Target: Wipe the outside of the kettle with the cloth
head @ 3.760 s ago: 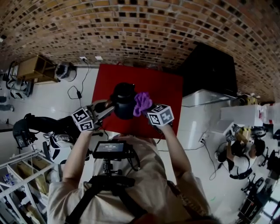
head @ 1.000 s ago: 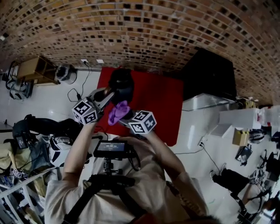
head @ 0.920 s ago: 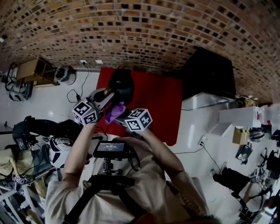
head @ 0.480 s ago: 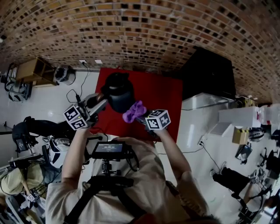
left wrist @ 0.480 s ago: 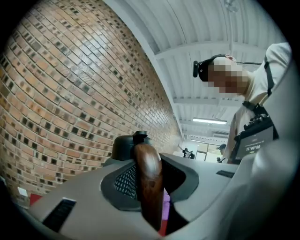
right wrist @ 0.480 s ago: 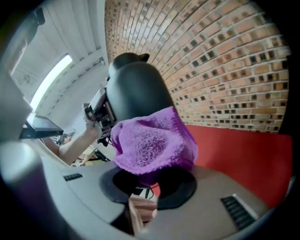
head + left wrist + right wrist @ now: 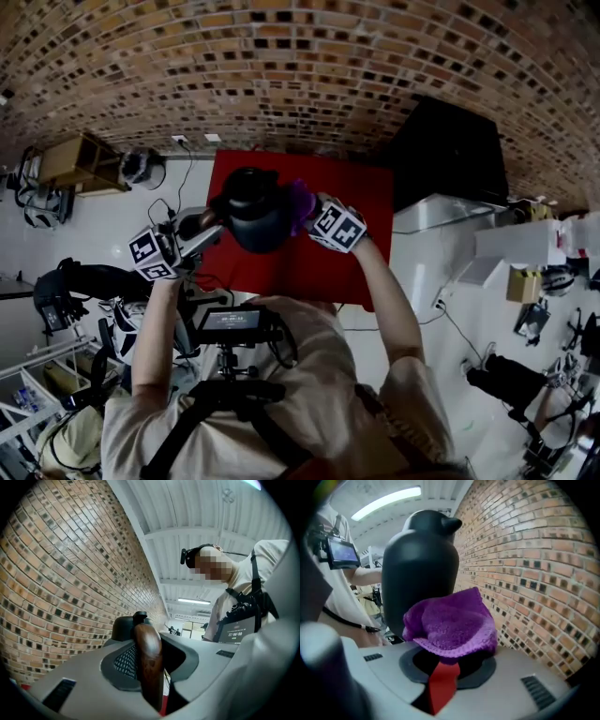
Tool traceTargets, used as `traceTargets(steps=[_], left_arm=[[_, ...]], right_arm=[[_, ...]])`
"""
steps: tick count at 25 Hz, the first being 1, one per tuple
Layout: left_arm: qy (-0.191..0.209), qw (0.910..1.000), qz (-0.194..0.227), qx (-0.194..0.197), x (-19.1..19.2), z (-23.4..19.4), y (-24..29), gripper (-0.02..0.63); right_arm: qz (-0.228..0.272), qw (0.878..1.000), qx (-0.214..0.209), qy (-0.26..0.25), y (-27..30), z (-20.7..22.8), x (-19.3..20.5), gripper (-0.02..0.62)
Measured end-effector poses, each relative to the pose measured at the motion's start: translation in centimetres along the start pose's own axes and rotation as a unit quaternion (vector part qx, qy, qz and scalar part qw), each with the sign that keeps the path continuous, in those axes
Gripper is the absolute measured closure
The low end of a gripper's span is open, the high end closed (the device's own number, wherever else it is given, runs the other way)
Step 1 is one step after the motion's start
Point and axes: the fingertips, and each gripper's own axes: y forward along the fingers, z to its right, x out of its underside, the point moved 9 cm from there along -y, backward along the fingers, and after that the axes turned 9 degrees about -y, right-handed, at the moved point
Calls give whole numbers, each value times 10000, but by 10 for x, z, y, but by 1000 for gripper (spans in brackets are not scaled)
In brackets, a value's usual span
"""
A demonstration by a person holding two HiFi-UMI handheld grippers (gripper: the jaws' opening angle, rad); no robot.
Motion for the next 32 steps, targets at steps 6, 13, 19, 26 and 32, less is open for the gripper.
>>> traceTargets(steps=[6,13,19,26,32], left_arm=[[-62,9997,-87,219,3,7,-2,517],[-215,9995,192,133,12,8,3,518],[-251,9974,659,-151,-5,4,-4,517],[-328,9956,869,100,-19,1,8,517],[-251,9982,504,197,-10,7,20,517]], right_arm=[[467,9976,-224,-458,25,19,-18,492],[1323,9884,130,731,48,44,8,492],[1189,9781,506,1631,47,5,85,492],[2159,9628,-52,1625,93,-75,36,494],[3100,9362,-3,1658,81,-75,11,495]])
